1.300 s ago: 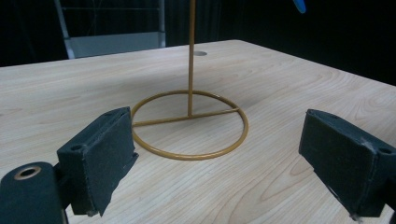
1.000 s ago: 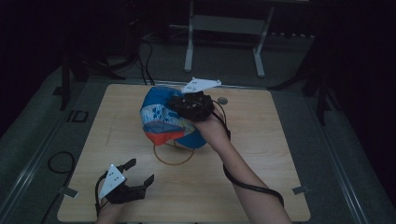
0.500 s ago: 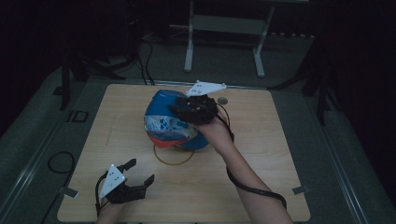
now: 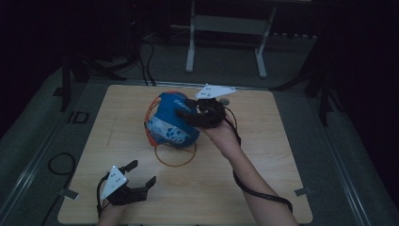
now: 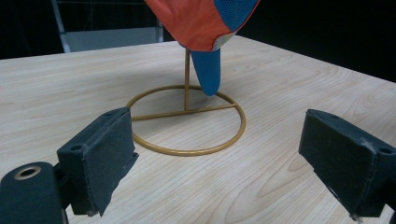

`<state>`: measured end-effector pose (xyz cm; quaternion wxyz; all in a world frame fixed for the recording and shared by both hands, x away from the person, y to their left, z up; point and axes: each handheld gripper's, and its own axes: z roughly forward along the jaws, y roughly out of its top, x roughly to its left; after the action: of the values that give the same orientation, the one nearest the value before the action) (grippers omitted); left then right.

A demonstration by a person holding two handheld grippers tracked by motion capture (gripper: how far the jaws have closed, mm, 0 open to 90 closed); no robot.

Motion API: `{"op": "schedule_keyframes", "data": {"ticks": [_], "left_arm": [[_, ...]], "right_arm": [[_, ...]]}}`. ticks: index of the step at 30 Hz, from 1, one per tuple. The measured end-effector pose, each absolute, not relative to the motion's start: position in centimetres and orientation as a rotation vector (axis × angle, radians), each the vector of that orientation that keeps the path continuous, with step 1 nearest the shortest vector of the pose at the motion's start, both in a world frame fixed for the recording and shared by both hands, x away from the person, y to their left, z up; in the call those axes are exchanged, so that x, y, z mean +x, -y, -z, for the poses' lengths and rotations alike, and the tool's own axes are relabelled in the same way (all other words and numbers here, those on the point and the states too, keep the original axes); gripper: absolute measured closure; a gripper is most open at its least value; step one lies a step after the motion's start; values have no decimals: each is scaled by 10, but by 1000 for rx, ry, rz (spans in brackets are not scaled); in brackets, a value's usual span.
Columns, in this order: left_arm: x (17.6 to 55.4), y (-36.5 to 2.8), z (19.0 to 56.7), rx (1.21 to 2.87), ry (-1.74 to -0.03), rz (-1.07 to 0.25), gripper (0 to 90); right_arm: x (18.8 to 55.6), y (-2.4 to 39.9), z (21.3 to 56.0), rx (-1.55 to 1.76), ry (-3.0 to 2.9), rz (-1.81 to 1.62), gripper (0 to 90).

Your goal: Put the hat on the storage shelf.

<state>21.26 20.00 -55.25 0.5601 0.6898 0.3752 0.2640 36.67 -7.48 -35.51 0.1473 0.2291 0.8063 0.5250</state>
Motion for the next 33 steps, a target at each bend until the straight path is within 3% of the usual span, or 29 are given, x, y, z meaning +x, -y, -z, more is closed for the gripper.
{"op": "schedule_keyframes", "data": {"ticks": [9, 11, 13, 33], "left_arm": [[212, -201, 553, 1632, -884, -628, 106], [212, -201, 553, 1632, -885, -626, 106], [212, -201, 554, 1632, -887, -625, 106], [211, -202, 556, 1629, -890, -622, 106]], "right_arm": [[364, 88, 364, 664, -2350, -1529, 296], [363, 91, 368, 649, -2369, -1529, 191], [361, 93, 372, 623, -2384, -1517, 159], [349, 116, 416, 593, -2433, -1508, 135]]}}
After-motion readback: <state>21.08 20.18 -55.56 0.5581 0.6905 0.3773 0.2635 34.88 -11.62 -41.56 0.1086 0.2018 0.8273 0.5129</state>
